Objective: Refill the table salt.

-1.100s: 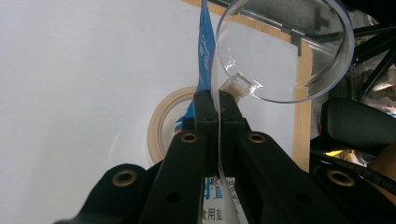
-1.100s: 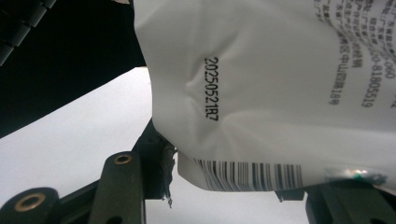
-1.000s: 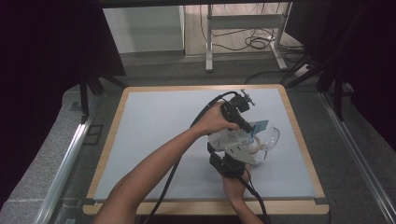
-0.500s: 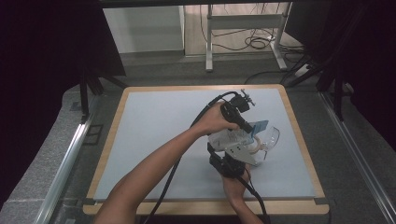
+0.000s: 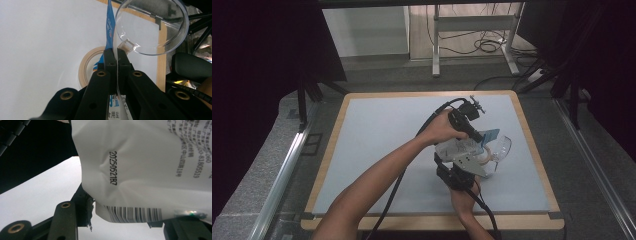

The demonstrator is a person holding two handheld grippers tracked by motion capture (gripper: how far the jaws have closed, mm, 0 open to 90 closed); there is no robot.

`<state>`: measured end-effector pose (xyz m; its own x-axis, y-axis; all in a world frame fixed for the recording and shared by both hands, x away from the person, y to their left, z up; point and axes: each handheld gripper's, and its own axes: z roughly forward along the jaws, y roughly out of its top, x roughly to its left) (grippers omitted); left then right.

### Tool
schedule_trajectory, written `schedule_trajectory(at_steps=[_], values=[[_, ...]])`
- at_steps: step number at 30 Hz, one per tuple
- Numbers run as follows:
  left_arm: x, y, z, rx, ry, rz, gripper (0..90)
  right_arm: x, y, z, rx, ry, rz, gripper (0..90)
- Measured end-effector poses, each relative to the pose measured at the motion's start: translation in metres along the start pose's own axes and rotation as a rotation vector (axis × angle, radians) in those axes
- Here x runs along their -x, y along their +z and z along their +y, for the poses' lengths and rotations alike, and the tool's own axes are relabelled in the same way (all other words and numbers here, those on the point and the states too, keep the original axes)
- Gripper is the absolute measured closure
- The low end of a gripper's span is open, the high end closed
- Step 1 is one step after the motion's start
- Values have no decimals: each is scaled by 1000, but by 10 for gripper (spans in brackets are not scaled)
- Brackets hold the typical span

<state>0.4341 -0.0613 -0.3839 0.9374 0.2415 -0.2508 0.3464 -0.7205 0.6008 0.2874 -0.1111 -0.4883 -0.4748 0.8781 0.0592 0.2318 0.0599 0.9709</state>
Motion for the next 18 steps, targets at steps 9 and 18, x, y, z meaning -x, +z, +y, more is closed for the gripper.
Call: schedule_trajectory(at_steps=[9,18], values=[[0,0,0,-1,2,2,900,0,0,0,1,0,-2,490],[0,0,-1,-2,1,4,900,-2,0,-1,2,2,-4,489]])
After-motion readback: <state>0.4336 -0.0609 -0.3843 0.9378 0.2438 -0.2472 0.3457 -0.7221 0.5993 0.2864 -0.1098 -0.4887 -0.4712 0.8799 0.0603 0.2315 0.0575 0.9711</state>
